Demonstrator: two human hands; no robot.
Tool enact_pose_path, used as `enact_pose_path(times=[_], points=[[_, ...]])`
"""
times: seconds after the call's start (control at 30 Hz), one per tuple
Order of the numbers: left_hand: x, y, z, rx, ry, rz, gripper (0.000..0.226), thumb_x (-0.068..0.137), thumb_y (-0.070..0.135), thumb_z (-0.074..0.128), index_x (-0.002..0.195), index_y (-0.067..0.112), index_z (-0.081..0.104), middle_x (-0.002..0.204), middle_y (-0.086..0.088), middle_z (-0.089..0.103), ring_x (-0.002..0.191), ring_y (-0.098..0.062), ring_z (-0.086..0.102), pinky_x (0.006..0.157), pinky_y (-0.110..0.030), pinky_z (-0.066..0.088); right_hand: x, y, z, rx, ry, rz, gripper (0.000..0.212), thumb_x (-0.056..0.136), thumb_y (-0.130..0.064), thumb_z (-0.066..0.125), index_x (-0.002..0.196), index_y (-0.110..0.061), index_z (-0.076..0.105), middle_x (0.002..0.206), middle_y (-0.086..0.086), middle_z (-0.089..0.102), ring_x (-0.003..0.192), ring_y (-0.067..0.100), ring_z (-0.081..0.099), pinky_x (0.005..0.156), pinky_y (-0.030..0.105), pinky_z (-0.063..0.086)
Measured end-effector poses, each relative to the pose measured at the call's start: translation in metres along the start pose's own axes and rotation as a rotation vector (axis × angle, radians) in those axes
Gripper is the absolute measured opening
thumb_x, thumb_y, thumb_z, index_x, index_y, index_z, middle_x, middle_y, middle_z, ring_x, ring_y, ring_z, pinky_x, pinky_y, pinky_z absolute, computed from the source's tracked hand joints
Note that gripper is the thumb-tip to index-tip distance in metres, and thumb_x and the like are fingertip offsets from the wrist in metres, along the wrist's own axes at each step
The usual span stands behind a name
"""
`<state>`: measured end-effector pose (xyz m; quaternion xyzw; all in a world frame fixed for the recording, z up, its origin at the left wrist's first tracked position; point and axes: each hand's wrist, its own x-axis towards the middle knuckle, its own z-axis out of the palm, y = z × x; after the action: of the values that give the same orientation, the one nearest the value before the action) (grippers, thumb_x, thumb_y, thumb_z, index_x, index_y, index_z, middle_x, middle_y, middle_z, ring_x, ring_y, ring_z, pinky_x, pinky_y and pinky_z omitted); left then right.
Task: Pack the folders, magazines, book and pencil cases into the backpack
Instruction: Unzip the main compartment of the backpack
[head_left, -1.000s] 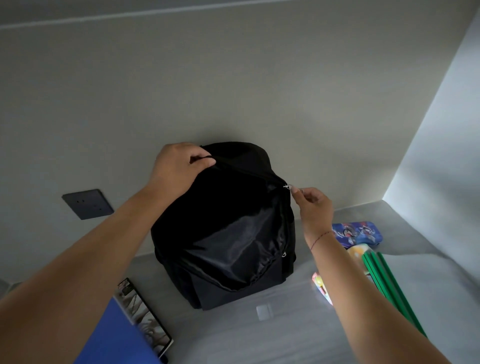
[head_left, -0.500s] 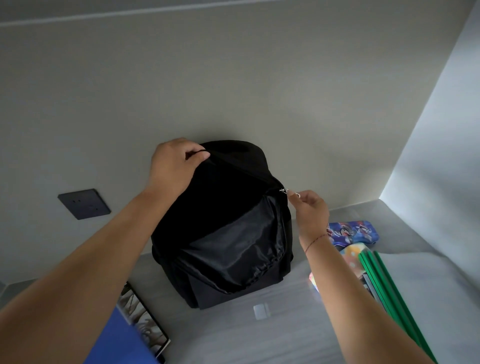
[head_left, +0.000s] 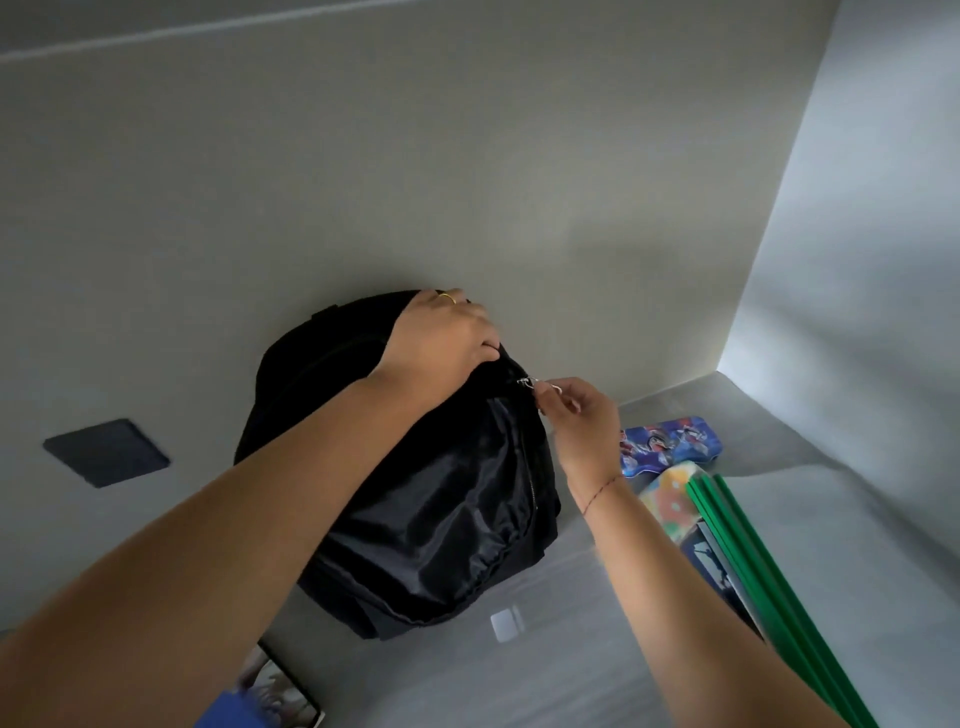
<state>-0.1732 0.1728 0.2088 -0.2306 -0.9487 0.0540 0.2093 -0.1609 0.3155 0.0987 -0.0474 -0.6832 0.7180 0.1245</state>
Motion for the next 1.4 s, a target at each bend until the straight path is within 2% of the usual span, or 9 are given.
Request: enact_pose_path(times=[0.13, 0.37, 0.53, 0.6, 0.7, 0.77, 0.87, 1.1, 1.4], points=[[-0.003, -0.002, 0.003, -0.005, 0.105, -0.002, 0.015, 0.080, 0.027, 0.063, 0.076, 0.019, 0.076, 0.075, 0.000, 0.071, 0.076, -0.028, 0.062, 0.071, -0.032, 0.040, 0.002, 0.005, 0.002, -0.004, 0.013, 0.073, 0.019, 0.083, -0.022, 0.067, 0.072, -0.007, 0.071, 0.069, 0.007, 0.067, 0.065, 0.012, 0.056, 0.066, 0.027, 0.045], [-0.005, -0.002, 0.010, 0.000, 0.138, -0.029, 0.010, 0.076, 0.025, 0.069, 0.070, 0.020, 0.074, 0.066, 0.002, 0.069, 0.069, -0.027, 0.062, 0.070, -0.032, 0.043, 0.000, -0.001, 0.001, 0.015, 0.017, 0.122, 0.024, 0.082, -0.020, 0.066, 0.066, -0.002, 0.066, 0.063, 0.009, 0.058, 0.063, 0.017, 0.050, 0.064, 0.029, 0.039], [-0.016, 0.018, 0.009, 0.016, 0.315, -0.070, 0.027, 0.072, 0.040, 0.073, 0.074, 0.015, 0.061, 0.080, -0.002, 0.061, 0.082, -0.025, 0.055, 0.074, -0.032, 0.031, 0.001, -0.016, -0.001, 0.081, -0.049, 0.087, 0.020, 0.083, -0.012, 0.065, 0.064, -0.005, 0.063, 0.060, 0.006, 0.053, 0.060, 0.015, 0.045, 0.059, 0.027, 0.035], [-0.028, 0.030, 0.014, 0.007, 0.283, -0.034, 0.040, 0.074, 0.055, 0.063, 0.072, 0.015, 0.062, 0.077, -0.001, 0.060, 0.083, -0.024, 0.054, 0.075, -0.033, 0.031, 0.000, -0.020, -0.001, 0.046, -0.079, 0.045, 0.021, 0.085, -0.013, 0.065, 0.064, -0.007, 0.064, 0.058, 0.003, 0.056, 0.057, 0.010, 0.049, 0.059, 0.024, 0.039], [-0.043, 0.039, 0.021, 0.082, 0.071, -0.115, 0.057, 0.074, 0.070, 0.048, 0.080, 0.018, 0.071, 0.079, 0.004, 0.065, 0.093, -0.022, 0.057, 0.084, -0.035, 0.030, -0.002, -0.021, -0.001, -0.026, -0.114, -0.014, 0.021, 0.086, -0.015, 0.064, 0.074, 0.001, 0.068, 0.071, 0.014, 0.068, 0.068, 0.016, 0.060, 0.067, 0.034, 0.050], [-0.045, 0.041, 0.021, 0.102, -0.044, -0.175, 0.052, 0.079, 0.066, 0.046, 0.089, 0.022, 0.071, 0.090, 0.005, 0.065, 0.105, -0.021, 0.051, 0.091, -0.037, 0.026, -0.003, -0.019, 0.000, -0.030, -0.126, -0.025, 0.021, 0.086, -0.016, 0.064, 0.077, 0.003, 0.068, 0.079, 0.020, 0.069, 0.072, 0.022, 0.061, 0.074, 0.039, 0.053], [-0.045, 0.039, 0.022, 0.120, -0.001, -0.148, 0.033, 0.086, 0.045, 0.052, 0.088, 0.020, 0.073, 0.092, 0.005, 0.065, 0.107, -0.022, 0.050, 0.092, -0.036, 0.020, -0.004, -0.015, -0.002, -0.048, -0.112, -0.019, 0.021, 0.086, -0.018, 0.064, 0.073, -0.003, 0.069, 0.074, 0.014, 0.069, 0.071, 0.019, 0.061, 0.076, 0.040, 0.052], [-0.036, 0.018, 0.014, 0.088, 0.093, -0.088, 0.014, 0.074, 0.023, 0.072, 0.061, 0.017, 0.071, 0.071, 0.007, 0.063, 0.085, -0.024, 0.057, 0.086, -0.033, 0.023, -0.009, -0.012, -0.005, -0.056, -0.121, 0.078, 0.020, 0.086, -0.024, 0.064, 0.068, -0.021, 0.070, 0.071, 0.001, 0.070, 0.074, 0.017, 0.064, 0.071, 0.026, 0.048], [-0.035, 0.022, 0.016, -0.008, 0.019, -0.091, 0.025, 0.092, 0.033, 0.052, 0.091, 0.019, 0.072, 0.100, 0.005, 0.062, 0.111, -0.019, 0.046, 0.100, -0.034, 0.019, -0.008, -0.023, -0.006, 0.022, -0.131, 0.163, 0.018, 0.085, -0.014, 0.061, 0.071, -0.005, 0.068, 0.071, 0.009, 0.065, 0.071, 0.016, 0.058, 0.054, 0.003, 0.040]])
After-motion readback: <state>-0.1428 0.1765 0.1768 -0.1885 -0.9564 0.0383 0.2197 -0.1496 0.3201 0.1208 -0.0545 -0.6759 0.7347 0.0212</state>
